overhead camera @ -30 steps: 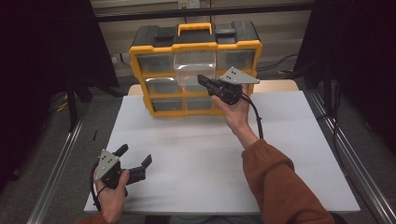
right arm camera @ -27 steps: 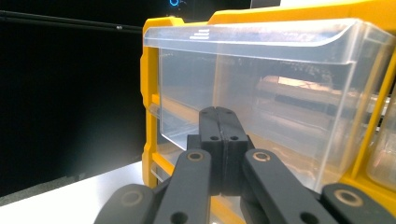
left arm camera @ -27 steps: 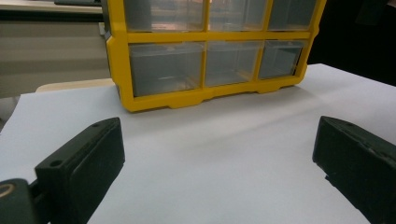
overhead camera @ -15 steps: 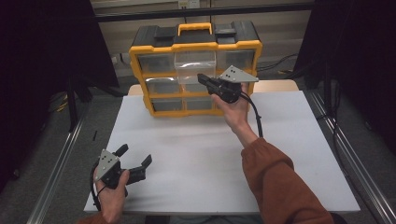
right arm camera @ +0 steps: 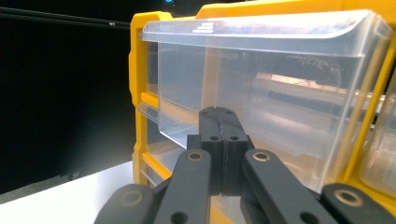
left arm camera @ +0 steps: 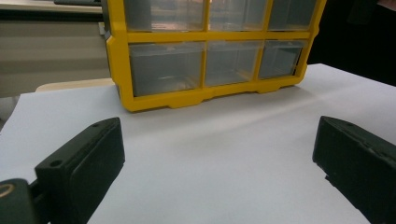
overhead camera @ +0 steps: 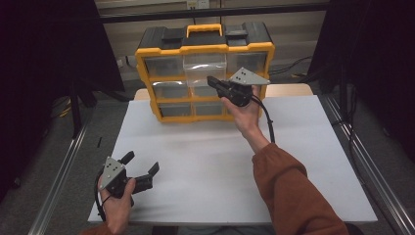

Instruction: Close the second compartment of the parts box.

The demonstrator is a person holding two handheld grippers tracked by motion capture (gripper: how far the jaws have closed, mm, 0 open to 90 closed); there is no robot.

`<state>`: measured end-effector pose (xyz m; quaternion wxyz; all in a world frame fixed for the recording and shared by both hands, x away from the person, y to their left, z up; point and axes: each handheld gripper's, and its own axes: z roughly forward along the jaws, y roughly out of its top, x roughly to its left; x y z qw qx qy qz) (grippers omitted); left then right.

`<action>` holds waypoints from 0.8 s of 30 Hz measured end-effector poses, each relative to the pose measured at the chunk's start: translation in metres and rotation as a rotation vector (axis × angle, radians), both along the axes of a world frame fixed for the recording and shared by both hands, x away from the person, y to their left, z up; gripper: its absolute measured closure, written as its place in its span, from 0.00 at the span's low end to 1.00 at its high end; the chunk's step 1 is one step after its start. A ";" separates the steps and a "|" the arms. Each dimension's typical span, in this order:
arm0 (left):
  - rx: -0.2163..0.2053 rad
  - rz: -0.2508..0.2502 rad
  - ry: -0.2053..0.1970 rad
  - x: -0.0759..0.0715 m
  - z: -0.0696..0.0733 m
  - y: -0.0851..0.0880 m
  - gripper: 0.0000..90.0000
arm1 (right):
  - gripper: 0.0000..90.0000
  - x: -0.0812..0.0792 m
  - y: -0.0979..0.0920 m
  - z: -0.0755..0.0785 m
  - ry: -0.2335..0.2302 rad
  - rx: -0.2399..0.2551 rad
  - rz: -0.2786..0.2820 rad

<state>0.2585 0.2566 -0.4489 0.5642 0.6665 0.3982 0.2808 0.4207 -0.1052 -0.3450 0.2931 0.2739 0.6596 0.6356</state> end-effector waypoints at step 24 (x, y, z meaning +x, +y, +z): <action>-0.002 -0.005 0.007 0.001 -0.001 0.000 0.03 | 1.00 0.011 0.002 -0.004 0.003 0.027 -0.028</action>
